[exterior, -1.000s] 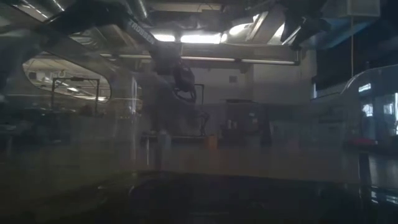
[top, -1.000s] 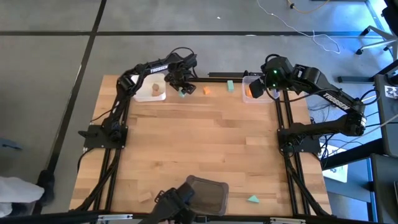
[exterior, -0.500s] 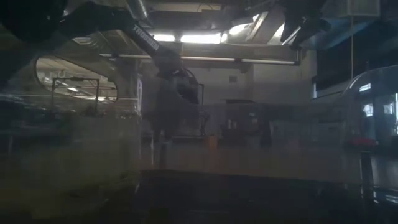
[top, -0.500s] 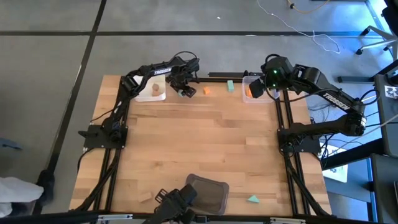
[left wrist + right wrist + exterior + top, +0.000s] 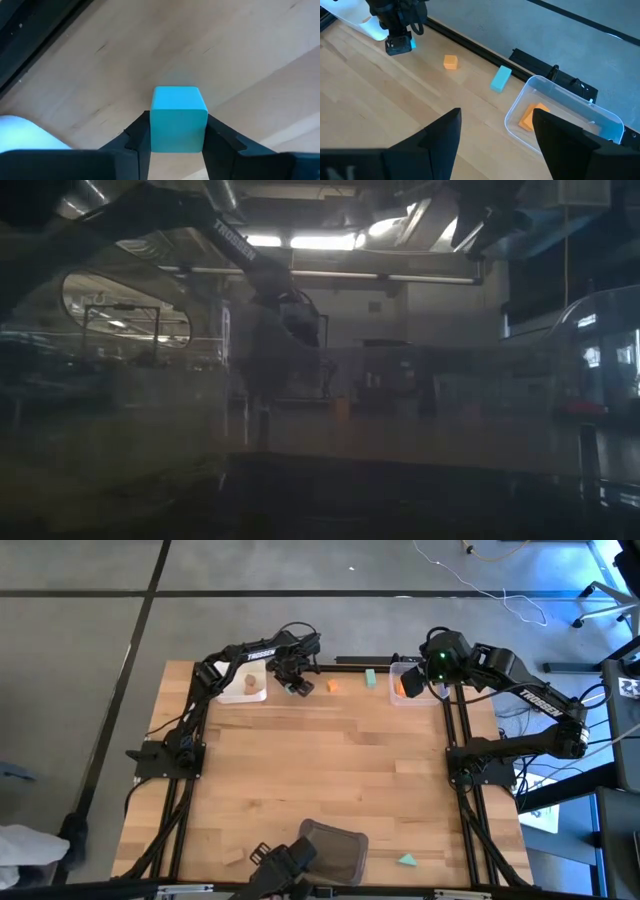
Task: Sort & place blocks by color
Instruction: Put the top right blue block into the black bin
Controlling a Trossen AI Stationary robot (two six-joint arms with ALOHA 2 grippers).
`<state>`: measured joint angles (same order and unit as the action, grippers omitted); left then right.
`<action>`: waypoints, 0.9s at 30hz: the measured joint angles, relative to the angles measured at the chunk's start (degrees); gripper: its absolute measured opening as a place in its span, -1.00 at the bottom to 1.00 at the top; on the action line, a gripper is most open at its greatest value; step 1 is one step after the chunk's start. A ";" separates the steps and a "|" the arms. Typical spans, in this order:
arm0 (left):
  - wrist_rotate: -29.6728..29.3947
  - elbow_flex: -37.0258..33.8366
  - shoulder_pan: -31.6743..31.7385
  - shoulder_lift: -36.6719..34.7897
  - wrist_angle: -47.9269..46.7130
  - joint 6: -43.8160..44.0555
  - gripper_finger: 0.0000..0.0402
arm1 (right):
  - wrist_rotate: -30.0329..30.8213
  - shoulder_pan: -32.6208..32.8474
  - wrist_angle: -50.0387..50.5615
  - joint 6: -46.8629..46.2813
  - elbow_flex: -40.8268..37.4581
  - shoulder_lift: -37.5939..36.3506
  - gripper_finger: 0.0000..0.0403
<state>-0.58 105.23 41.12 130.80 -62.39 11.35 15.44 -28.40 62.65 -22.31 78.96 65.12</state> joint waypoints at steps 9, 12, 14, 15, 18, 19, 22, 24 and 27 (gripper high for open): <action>-0.29 5.28 -0.88 -0.26 -6.99 -4.78 -0.39 | -0.02 -0.01 0.00 0.15 0.00 0.00 0.22; 0.00 9.11 -1.72 -0.26 -9.02 -6.14 -0.39 | -0.02 0.00 0.00 0.73 0.00 0.00 0.22; 0.40 12.32 -2.50 -0.29 -10.78 -7.47 -0.39 | -0.04 -0.02 0.09 3.25 0.00 0.00 0.22; 1.10 14.13 -2.90 -0.29 -11.46 -8.10 -0.39 | -0.19 -0.02 0.11 5.55 0.00 0.00 0.22; 6.18 20.73 -3.91 -0.31 -14.10 -10.22 -0.39 | -2.87 -0.02 0.07 14.49 0.00 0.00 0.22; 9.10 23.04 -4.17 -0.35 -14.66 -10.39 -0.39 | -4.12 -0.02 -0.13 17.53 0.00 0.00 0.22; 19.15 29.07 -4.88 -0.35 -15.27 -10.43 -0.39 | -8.98 -0.02 -1.47 25.30 0.00 0.00 0.22; 26.36 29.24 -5.48 -1.66 -12.59 -10.15 -0.39 | -12.85 -0.02 -2.50 30.05 0.00 0.00 0.22; 37.04 28.24 -6.19 -3.96 -11.98 -10.07 -0.39 | -17.86 0.30 -3.54 36.53 0.00 0.00 0.22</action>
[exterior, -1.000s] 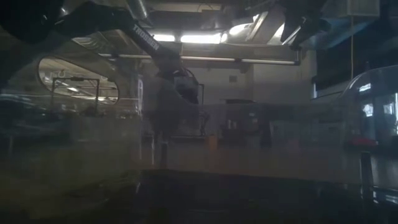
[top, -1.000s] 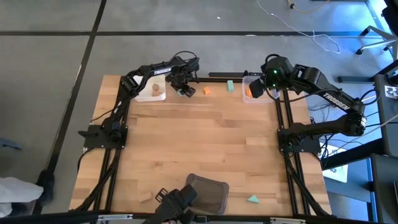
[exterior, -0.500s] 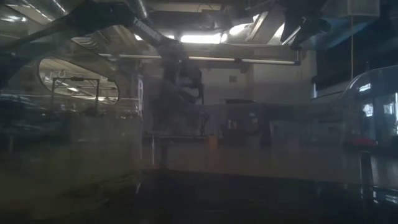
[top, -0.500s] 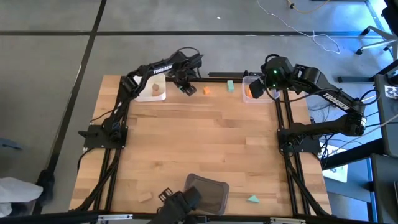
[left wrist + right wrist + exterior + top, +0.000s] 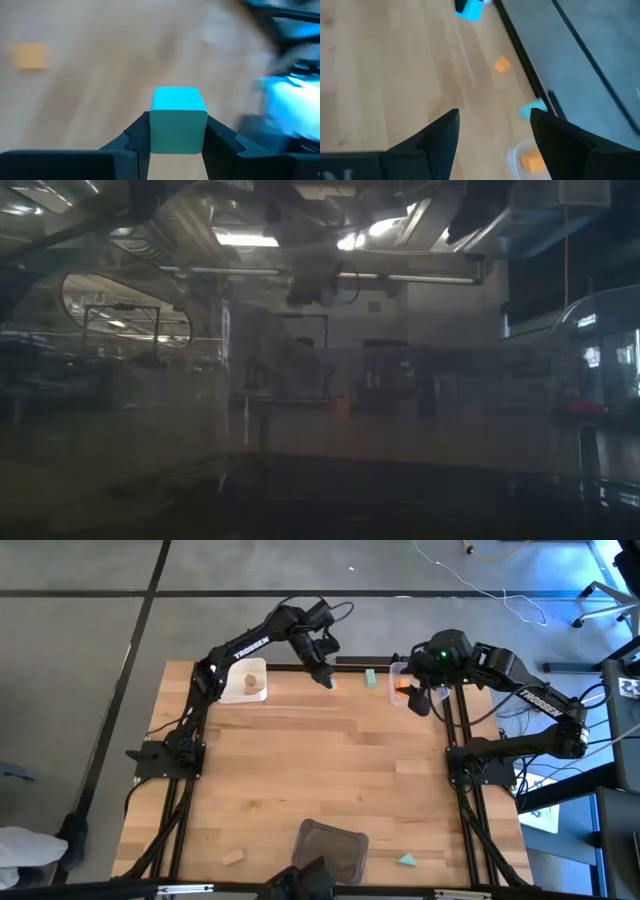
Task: Sort & place blocks by color
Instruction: Put the top right blue block into the black bin
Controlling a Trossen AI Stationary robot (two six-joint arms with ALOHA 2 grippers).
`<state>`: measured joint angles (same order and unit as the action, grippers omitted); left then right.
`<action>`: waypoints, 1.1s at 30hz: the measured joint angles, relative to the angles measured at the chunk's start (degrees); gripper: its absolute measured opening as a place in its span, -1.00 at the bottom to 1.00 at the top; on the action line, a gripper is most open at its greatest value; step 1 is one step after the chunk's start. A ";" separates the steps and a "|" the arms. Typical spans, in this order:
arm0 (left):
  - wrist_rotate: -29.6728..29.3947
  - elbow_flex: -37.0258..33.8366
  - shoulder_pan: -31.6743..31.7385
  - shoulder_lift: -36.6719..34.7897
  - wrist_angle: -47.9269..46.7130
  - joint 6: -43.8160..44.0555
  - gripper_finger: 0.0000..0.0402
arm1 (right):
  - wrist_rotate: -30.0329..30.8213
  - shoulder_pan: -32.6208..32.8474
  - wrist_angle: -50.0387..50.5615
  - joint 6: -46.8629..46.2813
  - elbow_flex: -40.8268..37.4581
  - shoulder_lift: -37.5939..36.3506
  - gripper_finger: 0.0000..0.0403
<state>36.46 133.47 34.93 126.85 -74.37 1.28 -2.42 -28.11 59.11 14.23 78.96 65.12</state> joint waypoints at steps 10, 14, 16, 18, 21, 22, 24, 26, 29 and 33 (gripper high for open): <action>14.46 1.58 -5.49 -0.77 1.47 -0.37 -0.39 | -5.01 4.67 -6.01 13.29 0.00 1.62 0.22; 17.10 1.57 -8.00 -0.70 3.23 -0.41 -0.39 | -5.20 7.36 -6.68 15.81 0.00 3.96 0.22; 17.99 1.57 -9.08 -0.70 4.55 -0.41 -0.39 | -5.22 8.77 -7.48 17.28 0.00 5.21 0.22; 18.16 1.57 -9.96 -0.70 6.01 -0.36 -0.39 | -5.22 10.43 -8.58 18.09 0.00 6.46 0.22; 17.89 1.56 -10.91 -0.70 8.12 0.09 -0.39 | -5.22 12.66 -10.30 18.62 0.00 8.18 0.22; 17.84 1.55 -11.17 -0.70 8.81 0.43 -0.39 | -5.22 13.37 -10.88 19.00 0.00 8.71 0.22; 17.42 1.55 -11.48 -0.70 9.84 1.60 -0.39 | -5.20 14.69 -11.91 19.36 0.00 9.64 0.22; 16.79 1.55 -11.58 -0.70 10.46 2.58 -0.39 | -5.22 15.74 -12.87 19.46 0.00 10.39 0.22; 16.56 1.55 -11.80 -0.70 11.56 3.11 -0.39 | -5.17 17.05 -14.27 19.47 0.00 11.26 0.22; 17.12 1.53 -12.27 -0.70 11.78 3.28 -0.39 | -5.15 18.06 -15.64 19.49 0.00 12.04 0.22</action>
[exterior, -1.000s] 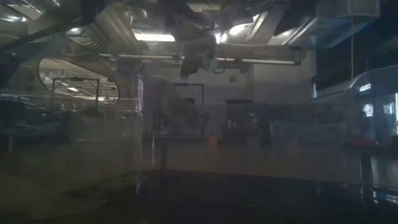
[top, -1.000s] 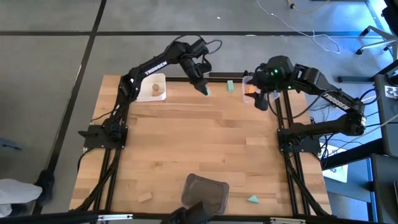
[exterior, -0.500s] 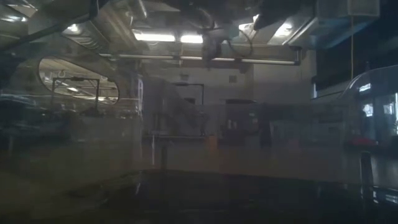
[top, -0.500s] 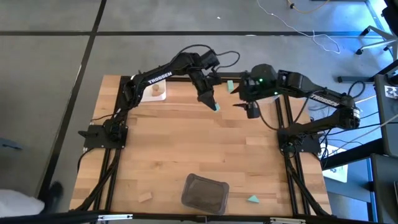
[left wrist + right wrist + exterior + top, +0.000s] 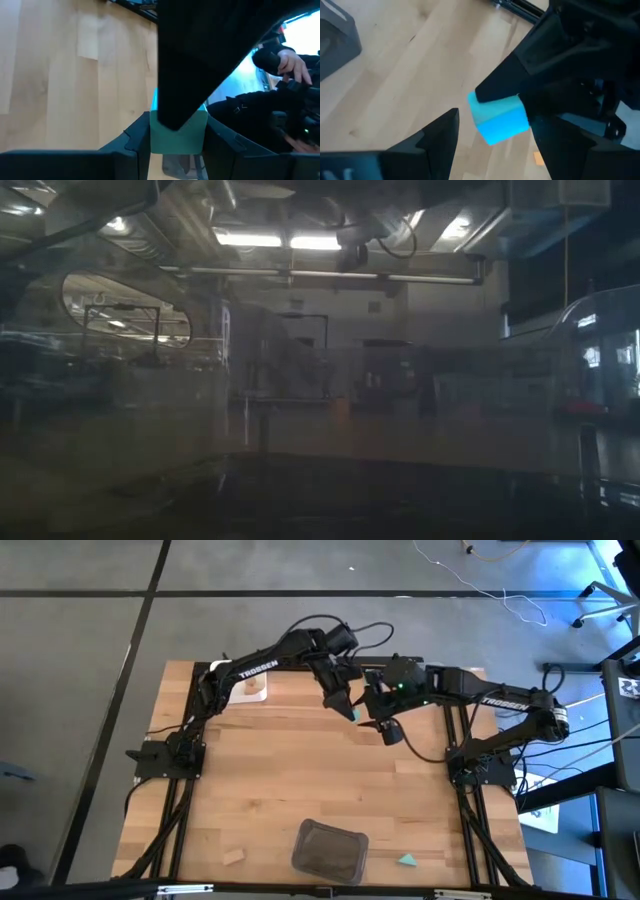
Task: Sort & place blocks by color
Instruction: Put the top right blue block into the black bin
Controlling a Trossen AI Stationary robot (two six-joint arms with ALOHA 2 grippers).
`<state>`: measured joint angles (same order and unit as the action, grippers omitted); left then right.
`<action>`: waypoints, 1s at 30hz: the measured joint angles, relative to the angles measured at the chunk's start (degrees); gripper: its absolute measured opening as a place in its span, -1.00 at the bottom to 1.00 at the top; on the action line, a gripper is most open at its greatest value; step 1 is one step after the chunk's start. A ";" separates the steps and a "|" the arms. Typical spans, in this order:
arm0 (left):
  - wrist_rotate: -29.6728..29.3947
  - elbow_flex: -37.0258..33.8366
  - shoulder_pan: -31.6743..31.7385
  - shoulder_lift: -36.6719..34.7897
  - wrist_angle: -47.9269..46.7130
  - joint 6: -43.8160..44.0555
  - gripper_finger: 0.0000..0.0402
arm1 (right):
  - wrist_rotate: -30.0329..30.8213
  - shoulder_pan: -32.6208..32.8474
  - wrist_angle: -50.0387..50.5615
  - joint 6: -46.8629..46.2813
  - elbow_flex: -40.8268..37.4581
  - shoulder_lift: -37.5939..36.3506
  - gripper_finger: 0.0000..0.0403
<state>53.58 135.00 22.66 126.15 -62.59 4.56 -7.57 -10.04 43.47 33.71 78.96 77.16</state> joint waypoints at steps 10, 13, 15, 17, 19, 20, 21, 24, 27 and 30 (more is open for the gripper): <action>0.03 0.00 -1.03 0.00 0.31 0.44 -0.39 | 1.25 0.20 -0.80 0.00 0.00 0.11 0.22; 0.02 0.00 -1.03 0.00 0.35 0.44 -0.39 | 1.27 0.20 -0.82 0.00 0.00 0.23 0.22; 0.07 0.00 -1.03 0.00 0.54 0.42 -0.39 | 1.27 0.20 -0.82 0.00 0.00 0.25 0.20; 0.09 0.00 -1.01 0.00 0.58 0.42 -0.39 | 1.24 0.20 -0.78 -0.06 0.00 0.25 0.13; 0.11 0.00 -0.99 0.00 0.62 0.27 -0.39 | 1.21 0.20 -0.67 -0.07 -0.02 0.25 0.04; 0.12 0.00 -0.99 0.00 0.68 -0.06 -0.39 | 1.15 0.20 -0.63 -0.07 -0.02 0.25 -0.02; 0.16 0.00 -0.97 0.00 0.66 -0.17 -0.39 | 1.13 0.21 -0.62 -0.02 -0.02 0.25 -0.08; 1.04 -0.04 -0.87 0.00 0.51 -0.15 -0.39 | 1.05 0.25 -0.72 0.78 -0.02 0.25 -0.23; 2.02 -0.07 -0.49 0.02 0.39 -0.13 -0.39 | 1.24 0.26 -1.17 1.07 -0.02 0.27 -0.28; 1.95 -0.07 -0.38 0.04 0.39 -0.13 -0.39 | 1.32 0.24 -1.17 1.02 -0.02 0.29 -0.28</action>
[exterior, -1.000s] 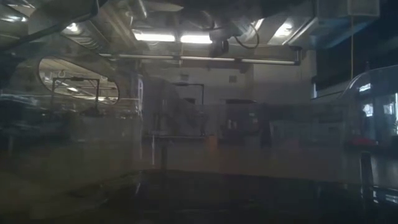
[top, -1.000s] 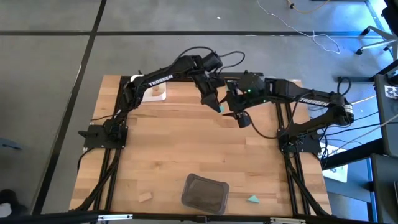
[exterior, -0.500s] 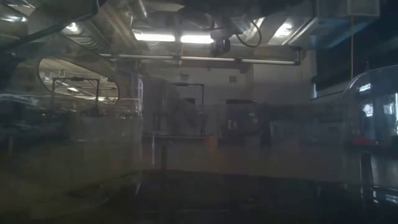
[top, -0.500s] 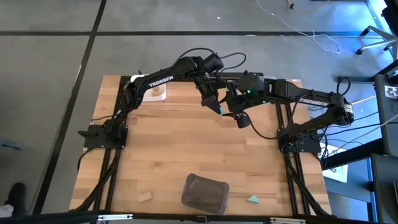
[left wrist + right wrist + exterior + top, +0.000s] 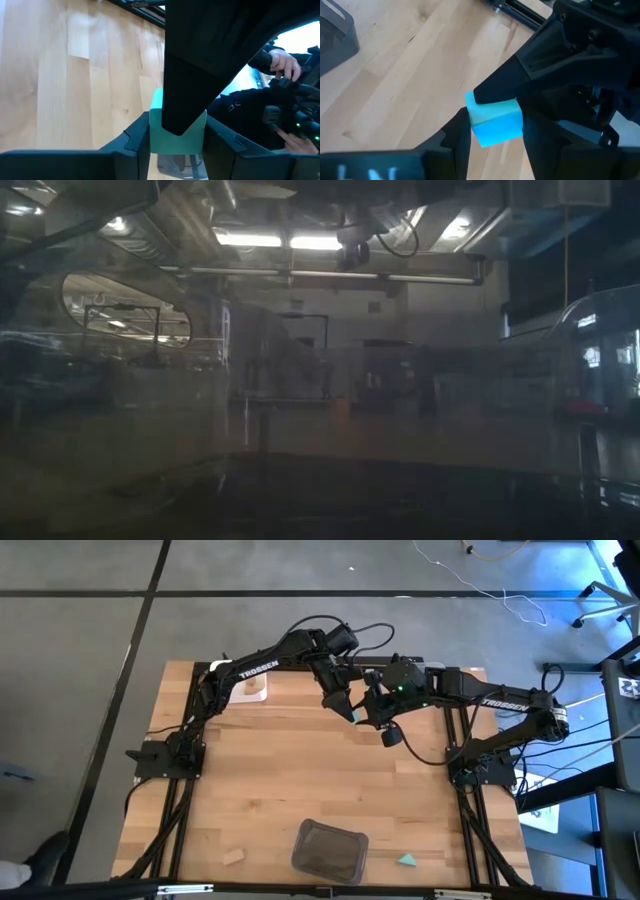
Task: Sort & place blocks by color
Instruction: Put the top right blue block into the black bin
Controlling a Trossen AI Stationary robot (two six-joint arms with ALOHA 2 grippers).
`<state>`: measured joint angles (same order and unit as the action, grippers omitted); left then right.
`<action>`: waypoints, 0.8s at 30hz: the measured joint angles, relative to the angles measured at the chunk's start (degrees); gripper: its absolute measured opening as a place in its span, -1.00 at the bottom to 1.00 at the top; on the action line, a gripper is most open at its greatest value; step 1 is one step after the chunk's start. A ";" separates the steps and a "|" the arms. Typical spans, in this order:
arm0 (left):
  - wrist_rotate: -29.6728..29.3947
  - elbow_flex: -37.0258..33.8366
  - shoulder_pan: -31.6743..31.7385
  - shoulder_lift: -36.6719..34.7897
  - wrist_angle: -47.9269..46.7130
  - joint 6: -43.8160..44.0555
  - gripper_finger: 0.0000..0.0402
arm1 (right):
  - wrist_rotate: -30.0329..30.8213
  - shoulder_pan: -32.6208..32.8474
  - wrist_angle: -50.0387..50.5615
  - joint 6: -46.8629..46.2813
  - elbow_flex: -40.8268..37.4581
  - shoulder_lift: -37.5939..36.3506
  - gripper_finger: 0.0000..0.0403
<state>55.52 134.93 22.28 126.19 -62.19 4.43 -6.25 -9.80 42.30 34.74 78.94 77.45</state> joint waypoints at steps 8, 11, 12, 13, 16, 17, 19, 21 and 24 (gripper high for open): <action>-0.36 0.00 0.73 0.00 -0.81 -0.07 -0.32 | 0.79 0.52 -0.54 1.30 0.00 0.12 -0.29; -1.20 0.02 1.18 0.00 -1.16 -0.21 -0.19 | 1.09 0.56 -0.71 0.43 0.00 0.20 -0.31; -1.38 0.02 1.37 0.00 -1.09 -0.25 -0.16 | 1.61 0.55 -0.80 0.38 0.00 0.20 -0.32; -1.42 0.02 1.61 0.00 -1.11 -0.34 -0.14 | 2.26 0.55 -0.85 0.42 0.00 0.20 -0.32; -2.10 0.02 2.36 0.00 -1.20 -1.02 -0.12 | 2.83 0.52 -0.83 0.56 0.00 0.20 -0.32; -2.21 0.02 2.63 0.00 -1.25 -1.06 -0.12 | 2.98 0.52 -0.83 0.71 0.00 0.20 -0.32; -2.30 0.02 3.17 0.00 -1.42 -1.15 -0.12 | 3.10 0.52 -0.78 0.90 0.00 0.20 -0.32; -2.53 0.02 3.68 0.00 -1.46 -1.64 -0.12 | 3.30 0.48 -0.65 0.95 0.00 0.20 -0.32; -3.06 0.04 4.31 0.00 -1.66 -2.56 -0.12 | 5.19 0.52 -0.55 0.80 0.00 0.20 -0.32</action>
<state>52.47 134.98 26.60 126.19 -63.85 1.86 -1.06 -9.28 41.76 35.54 78.94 77.65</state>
